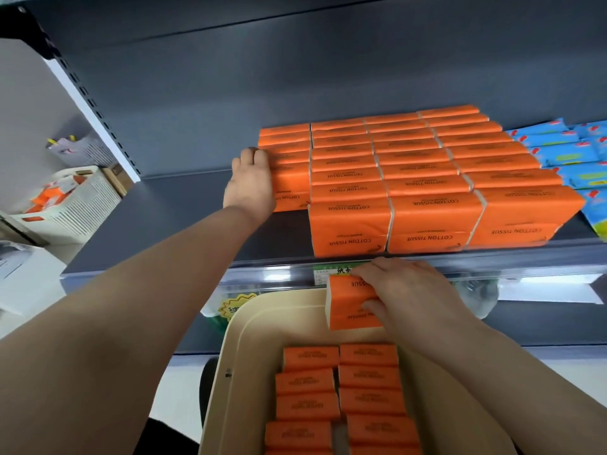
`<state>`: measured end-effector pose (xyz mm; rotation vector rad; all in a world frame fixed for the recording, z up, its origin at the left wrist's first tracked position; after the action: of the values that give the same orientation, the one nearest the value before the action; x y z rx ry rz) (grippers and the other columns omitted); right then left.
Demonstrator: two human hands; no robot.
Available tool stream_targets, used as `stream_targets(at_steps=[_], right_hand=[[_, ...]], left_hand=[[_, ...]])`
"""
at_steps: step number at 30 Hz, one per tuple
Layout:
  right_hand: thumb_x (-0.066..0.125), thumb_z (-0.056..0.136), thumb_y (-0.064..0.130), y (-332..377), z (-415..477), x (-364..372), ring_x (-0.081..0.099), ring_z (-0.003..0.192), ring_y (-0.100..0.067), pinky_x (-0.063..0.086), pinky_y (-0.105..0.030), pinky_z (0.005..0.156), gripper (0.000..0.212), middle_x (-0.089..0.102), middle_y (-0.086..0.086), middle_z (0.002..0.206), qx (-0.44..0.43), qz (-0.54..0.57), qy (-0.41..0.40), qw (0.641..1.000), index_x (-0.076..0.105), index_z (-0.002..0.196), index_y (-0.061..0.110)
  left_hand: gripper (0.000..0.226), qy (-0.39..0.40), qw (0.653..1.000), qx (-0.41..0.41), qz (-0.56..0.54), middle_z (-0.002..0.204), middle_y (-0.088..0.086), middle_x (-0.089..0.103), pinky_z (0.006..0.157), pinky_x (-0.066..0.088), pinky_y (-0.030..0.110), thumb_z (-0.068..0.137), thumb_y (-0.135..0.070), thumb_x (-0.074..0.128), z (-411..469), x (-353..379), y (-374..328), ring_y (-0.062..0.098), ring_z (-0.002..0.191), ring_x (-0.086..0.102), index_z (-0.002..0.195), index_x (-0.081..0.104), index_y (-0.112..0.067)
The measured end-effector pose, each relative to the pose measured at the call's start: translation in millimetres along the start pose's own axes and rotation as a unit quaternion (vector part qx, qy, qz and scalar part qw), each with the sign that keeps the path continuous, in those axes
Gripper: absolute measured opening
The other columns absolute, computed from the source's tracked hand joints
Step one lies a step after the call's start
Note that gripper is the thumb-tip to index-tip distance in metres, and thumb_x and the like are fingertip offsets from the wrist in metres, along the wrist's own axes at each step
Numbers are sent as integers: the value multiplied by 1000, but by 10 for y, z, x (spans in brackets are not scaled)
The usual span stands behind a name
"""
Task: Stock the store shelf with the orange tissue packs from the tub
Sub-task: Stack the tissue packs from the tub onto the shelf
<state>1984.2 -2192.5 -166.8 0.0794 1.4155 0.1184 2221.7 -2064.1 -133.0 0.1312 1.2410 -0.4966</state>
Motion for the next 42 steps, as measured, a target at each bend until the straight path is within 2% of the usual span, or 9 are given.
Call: stream_targets(at_steps=[4,7,11,15,19,25,32,36,42], right_hand=[[56,91,37,34,3,-18,54,112,-13,40,-30,91,41,56,10,121,2,-8,6,1000,46,131,31],[56,91,38,96,-26,-18,52,116,-12,38,-29,94,44,55,11,125,8,-21,26,999,45,133,33],[58,90,35,186,-151,-41,51,118,-15,40,-33,93,46,53,9,129,24,-30,43,998,46,134,31],[63,87,29,371,-148,-157,53,113,-19,45,-35,90,45,55,4,125,36,-11,26,999,53,130,26],[64,87,26,650,143,-362,53,113,-22,46,-34,88,43,54,1,123,9,17,-17,1000,53,128,24],[62,89,26,915,1016,-569,50,119,-31,45,-41,95,48,50,-9,132,2,12,-65,998,47,134,16],[66,87,22,841,1816,-277,49,120,-31,46,-41,93,48,50,-11,131,42,-26,-16,999,48,130,13],[63,86,14,751,2018,-104,41,124,-30,40,-44,97,45,47,-11,130,67,-95,-9,993,52,130,17],[63,84,11,737,2117,-10,41,124,-32,36,-48,98,48,50,-12,128,98,-158,-73,980,48,130,16]], left_hand=[[40,6,999,-7,-42,132,11,38,77,42,38,85,-2,57,-441,-170,198,29,121,35,124,43,-4],[39,53,997,14,-52,130,9,44,87,44,40,88,-10,57,-871,-259,358,27,122,38,126,50,-11],[40,101,995,18,-8,129,5,48,90,46,42,87,-18,57,-1341,-287,539,27,118,40,126,53,-17],[37,87,994,32,52,127,2,49,89,42,40,89,-25,52,-1548,-264,602,25,118,40,126,51,-20],[38,78,993,51,72,128,2,48,94,38,38,89,-23,54,-1532,-197,556,25,118,40,126,50,-20],[35,54,995,29,81,123,4,50,93,39,41,85,-18,60,-1348,-215,700,26,116,42,118,52,-17],[44,75,995,-16,58,127,5,49,92,40,40,87,-19,61,-1118,-198,845,26,119,41,129,48,-16],[46,68,996,-37,41,125,5,51,90,42,39,86,-20,64,-1041,-191,915,26,118,42,129,48,-16],[46,54,997,-44,27,125,6,51,88,43,39,86,-18,64,-1006,-169,883,26,117,43,129,48,-15]])
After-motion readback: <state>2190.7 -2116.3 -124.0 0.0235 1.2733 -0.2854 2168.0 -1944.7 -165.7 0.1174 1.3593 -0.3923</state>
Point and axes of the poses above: each hand's wrist, its own z-axis towards the middle knuckle, its own x-axis out of the palm, y = z × x, the point moved 2 cm from there along z, towards the middle knuckle
